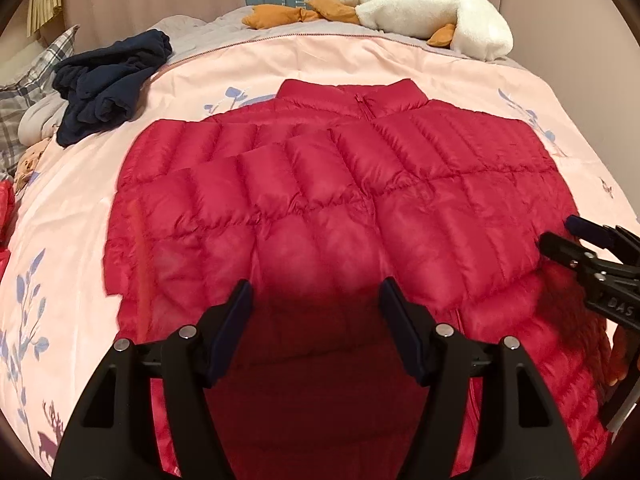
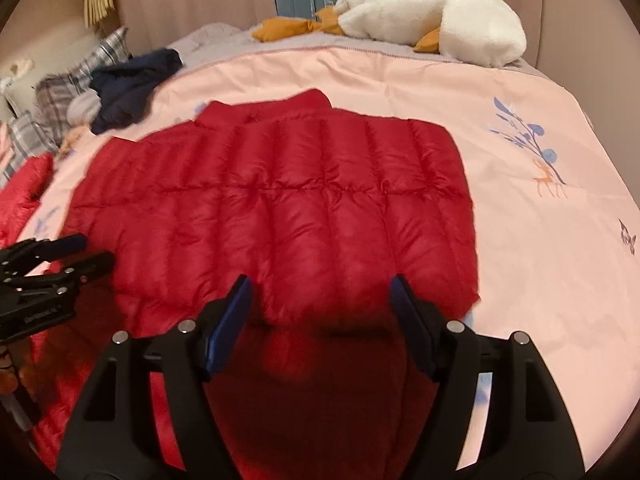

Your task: Fold large clothes

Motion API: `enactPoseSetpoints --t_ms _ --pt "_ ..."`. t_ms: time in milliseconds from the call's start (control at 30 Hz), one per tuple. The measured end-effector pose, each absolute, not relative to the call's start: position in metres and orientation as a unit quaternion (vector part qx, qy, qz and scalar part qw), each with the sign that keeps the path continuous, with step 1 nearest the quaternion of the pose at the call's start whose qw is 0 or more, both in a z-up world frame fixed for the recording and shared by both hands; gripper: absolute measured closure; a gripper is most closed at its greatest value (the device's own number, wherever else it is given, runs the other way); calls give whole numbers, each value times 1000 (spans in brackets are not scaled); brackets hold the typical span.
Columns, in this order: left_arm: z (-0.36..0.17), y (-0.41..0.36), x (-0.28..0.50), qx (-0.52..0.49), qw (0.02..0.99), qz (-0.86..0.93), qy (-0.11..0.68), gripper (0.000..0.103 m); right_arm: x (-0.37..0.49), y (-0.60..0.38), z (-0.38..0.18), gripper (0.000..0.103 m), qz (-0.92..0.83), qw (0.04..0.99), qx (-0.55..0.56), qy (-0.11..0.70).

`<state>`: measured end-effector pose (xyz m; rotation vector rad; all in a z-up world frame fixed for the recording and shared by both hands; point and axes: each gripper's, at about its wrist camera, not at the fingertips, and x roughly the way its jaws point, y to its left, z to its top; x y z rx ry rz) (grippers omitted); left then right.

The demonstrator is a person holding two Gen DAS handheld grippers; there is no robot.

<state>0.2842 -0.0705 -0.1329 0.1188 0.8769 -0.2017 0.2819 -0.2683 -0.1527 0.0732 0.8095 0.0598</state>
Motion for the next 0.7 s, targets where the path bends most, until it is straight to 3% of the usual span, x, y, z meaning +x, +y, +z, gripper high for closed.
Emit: enactPoseSetpoints --t_ms 167,267,367,700 --pt "-117 -61 250 59 908 -94 405 23 239 -276 -139 22 37 923 56 379" --pt "-109 -56 227 61 911 -97 397 23 210 -283 -133 17 41 923 73 374" --pt "-105 -48 206 56 909 -101 401 11 183 -289 -132 12 49 921 88 376" --pt "-106 -7 131 31 906 -95 410 1 98 -324 -147 4 75 896 196 392"
